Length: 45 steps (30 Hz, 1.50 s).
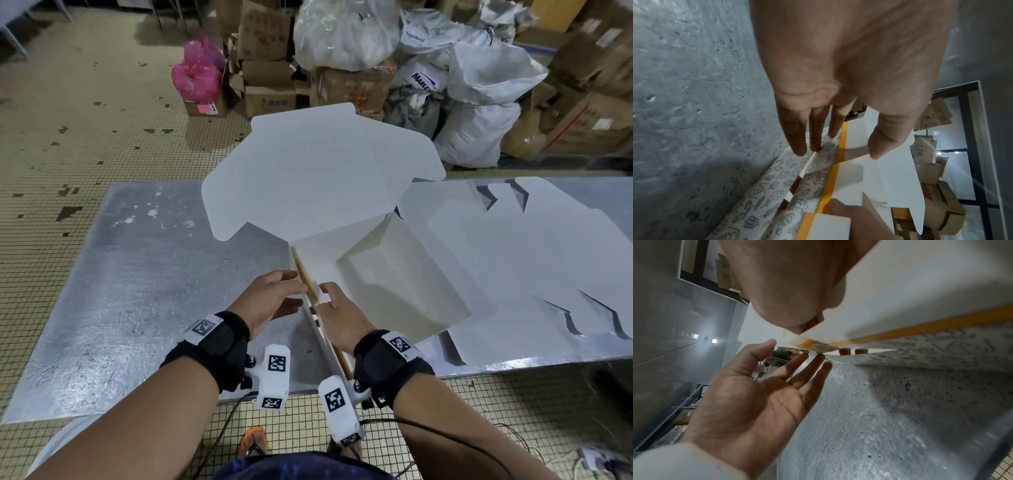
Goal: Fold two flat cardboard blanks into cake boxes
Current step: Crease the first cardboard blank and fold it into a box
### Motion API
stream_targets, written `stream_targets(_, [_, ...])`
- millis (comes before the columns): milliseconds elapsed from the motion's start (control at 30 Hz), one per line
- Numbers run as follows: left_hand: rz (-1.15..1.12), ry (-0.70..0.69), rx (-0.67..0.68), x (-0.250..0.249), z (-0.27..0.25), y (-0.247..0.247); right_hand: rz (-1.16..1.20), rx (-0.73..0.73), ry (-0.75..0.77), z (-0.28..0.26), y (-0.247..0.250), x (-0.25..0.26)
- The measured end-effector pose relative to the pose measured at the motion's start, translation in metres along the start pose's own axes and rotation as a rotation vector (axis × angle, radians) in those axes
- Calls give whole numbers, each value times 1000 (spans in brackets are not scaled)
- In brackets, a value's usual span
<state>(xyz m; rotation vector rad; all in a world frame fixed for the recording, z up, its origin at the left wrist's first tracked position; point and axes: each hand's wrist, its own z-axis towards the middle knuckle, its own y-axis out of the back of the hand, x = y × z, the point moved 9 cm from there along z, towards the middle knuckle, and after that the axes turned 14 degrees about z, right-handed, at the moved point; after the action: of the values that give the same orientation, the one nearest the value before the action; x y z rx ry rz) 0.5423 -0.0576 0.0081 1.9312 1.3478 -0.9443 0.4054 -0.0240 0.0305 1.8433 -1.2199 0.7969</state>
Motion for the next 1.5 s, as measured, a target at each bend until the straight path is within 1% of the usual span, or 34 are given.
stream_targets(167, [-25,11,48,4,-3,-7,48,-6,30,-4,7,4])
stream_targets(233, [-26,12,51,5,-4,-7,37,12,46,-6,11,4])
stream_targets(367, [-17,2,29,8,-3,-7,5,58,97,-12,16,4])
stream_targets(533, [-60,-6,22,5,-4,-10,-35,63,98,-24,20,-4])
stream_targets(633, [-26,-15,-20,3,-4,-10,-41,36,110,-27,20,-11])
stream_targets(767, [-12,-16,-41,3,-3,-12,-111,1,151,-29,23,-18])
stream_targets(967, [-30,-8,-75,4,-5,-12,-142,-19,226,-33,16,-12])
stream_targets(1033, [3,-12,-82,2,-6,-12,-116,-63,258,-35,20,-8])
stream_targets(1100, [43,-14,-91,-1,-7,-11,-23,-119,264,-39,31,-5])
stream_targets(1200, [94,-17,-126,-4,-10,-7,70,-230,329,-49,64,8])
stream_targets(1300, [127,-7,-154,-4,-14,-6,16,-444,402,-59,121,17])
stream_targets(1367, [146,7,-127,-3,-16,-11,-26,-604,427,-63,162,14])
stream_targets(1433, [195,12,-80,-2,-18,-20,-71,-677,392,-61,192,4])
stream_targets(1500, [232,17,-54,-3,-21,-27,-84,-650,269,-53,209,-13])
